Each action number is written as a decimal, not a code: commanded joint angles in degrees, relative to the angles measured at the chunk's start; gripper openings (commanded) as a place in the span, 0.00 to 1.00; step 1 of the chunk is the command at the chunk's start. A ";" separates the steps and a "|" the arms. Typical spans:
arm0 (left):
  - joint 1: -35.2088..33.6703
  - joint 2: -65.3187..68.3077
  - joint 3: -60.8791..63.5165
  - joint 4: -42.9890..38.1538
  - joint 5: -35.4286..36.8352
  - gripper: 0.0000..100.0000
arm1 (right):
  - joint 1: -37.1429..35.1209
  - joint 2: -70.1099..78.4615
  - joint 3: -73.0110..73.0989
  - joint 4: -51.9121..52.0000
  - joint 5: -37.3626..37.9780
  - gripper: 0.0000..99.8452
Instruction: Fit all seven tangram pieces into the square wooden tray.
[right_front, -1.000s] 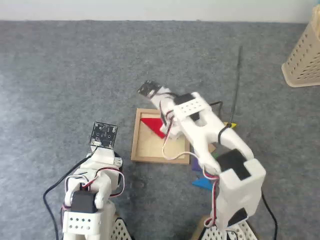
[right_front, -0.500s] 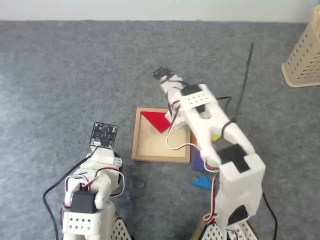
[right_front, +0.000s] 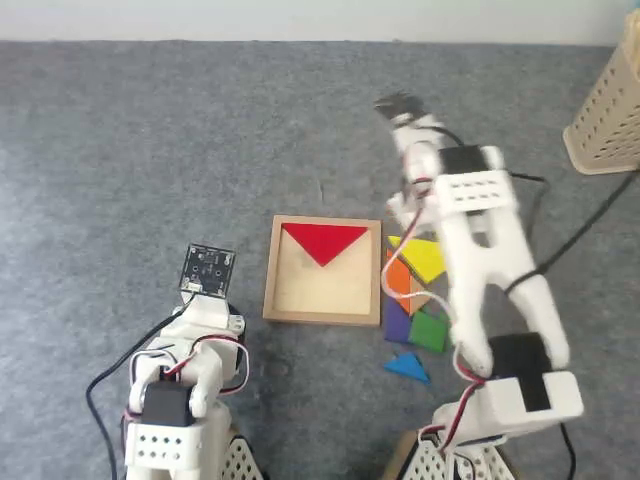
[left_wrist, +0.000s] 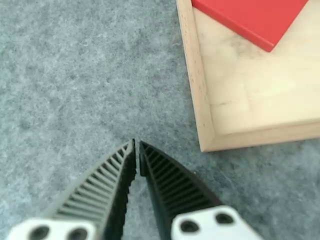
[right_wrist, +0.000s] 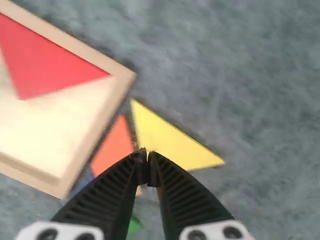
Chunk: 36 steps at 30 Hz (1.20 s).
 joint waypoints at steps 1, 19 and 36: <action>-0.26 -1.23 -1.10 0.35 0.35 0.01 | 1.71 -2.51 2.46 0.84 13.01 0.04; -0.26 -1.23 -1.10 0.35 0.35 0.01 | -0.48 6.37 14.68 -12.35 24.18 0.23; -0.26 -1.23 -1.10 0.35 0.35 0.01 | 3.30 9.01 11.16 -11.03 23.03 0.28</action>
